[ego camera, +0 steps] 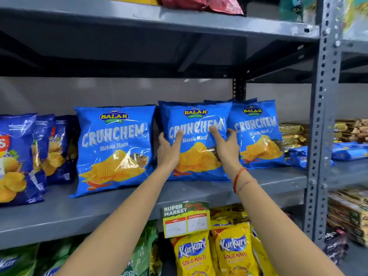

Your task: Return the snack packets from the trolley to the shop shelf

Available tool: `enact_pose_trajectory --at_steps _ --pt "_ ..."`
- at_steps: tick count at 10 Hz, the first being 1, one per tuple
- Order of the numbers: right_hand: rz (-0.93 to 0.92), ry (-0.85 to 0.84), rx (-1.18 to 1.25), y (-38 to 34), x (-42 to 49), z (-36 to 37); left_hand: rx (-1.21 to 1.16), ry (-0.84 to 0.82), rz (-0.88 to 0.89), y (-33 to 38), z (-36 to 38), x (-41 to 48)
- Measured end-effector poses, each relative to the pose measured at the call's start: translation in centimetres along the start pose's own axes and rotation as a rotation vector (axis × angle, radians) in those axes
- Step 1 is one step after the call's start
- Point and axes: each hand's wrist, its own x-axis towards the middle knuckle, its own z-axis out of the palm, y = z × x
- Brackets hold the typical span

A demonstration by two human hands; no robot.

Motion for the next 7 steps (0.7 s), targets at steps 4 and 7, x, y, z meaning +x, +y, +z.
enact_pose_trajectory --at_steps 4,7 --pt "-0.214 -0.15 0.072 1.5 2.0 -0.1 -0.092 0.147 0.155 -0.9 2.1 -1.4" --pt "-0.204 -0.019 -0.032 1.2 1.1 -0.7 0.041 0.217 0.254 -0.6 1.6 -3.0"
